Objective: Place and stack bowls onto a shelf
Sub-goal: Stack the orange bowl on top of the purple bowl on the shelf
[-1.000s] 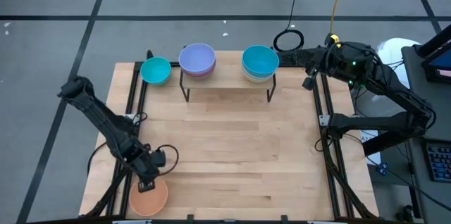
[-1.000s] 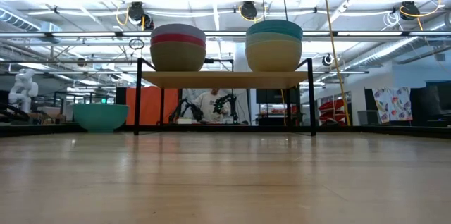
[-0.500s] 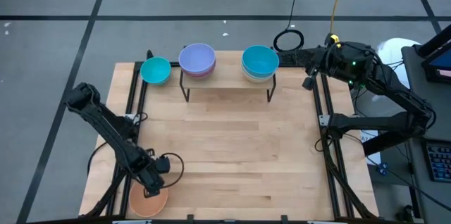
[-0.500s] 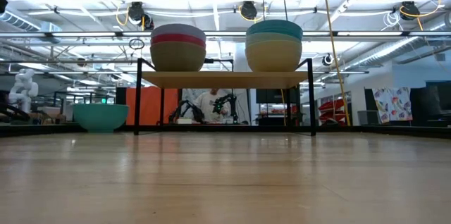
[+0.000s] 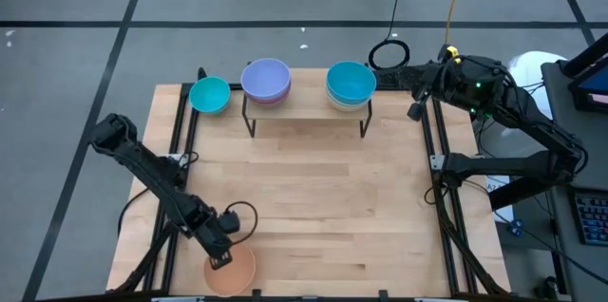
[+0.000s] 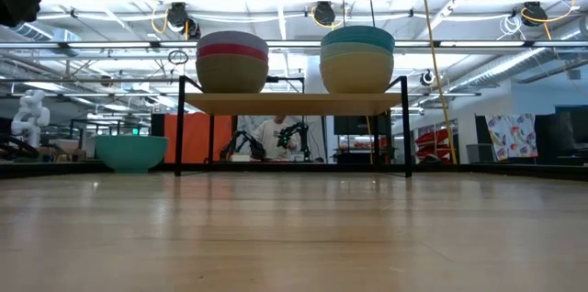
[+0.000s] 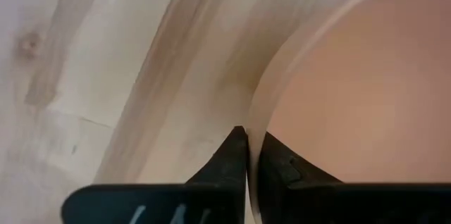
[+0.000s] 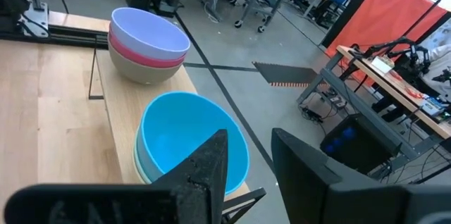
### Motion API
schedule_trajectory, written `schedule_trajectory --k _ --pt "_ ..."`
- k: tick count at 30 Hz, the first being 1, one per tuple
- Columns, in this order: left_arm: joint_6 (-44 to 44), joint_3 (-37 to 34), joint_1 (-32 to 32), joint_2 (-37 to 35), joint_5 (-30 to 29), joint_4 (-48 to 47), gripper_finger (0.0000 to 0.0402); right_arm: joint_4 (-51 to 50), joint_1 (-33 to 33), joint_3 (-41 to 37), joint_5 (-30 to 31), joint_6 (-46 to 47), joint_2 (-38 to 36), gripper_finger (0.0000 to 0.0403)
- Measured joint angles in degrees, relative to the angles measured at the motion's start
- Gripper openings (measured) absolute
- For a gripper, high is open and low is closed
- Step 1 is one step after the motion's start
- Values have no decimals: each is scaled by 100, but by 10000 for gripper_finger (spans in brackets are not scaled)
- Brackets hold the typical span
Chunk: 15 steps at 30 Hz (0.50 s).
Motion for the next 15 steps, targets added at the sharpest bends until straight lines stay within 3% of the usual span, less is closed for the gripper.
schedule_trajectory --k 9,15 --pt "-408 0 325 0 -139 -24 8 24 0 0 -38 1 0 102" --pt "-88 195 920 0 -155 -176 8 24 -2 0 -474 2 0 102"
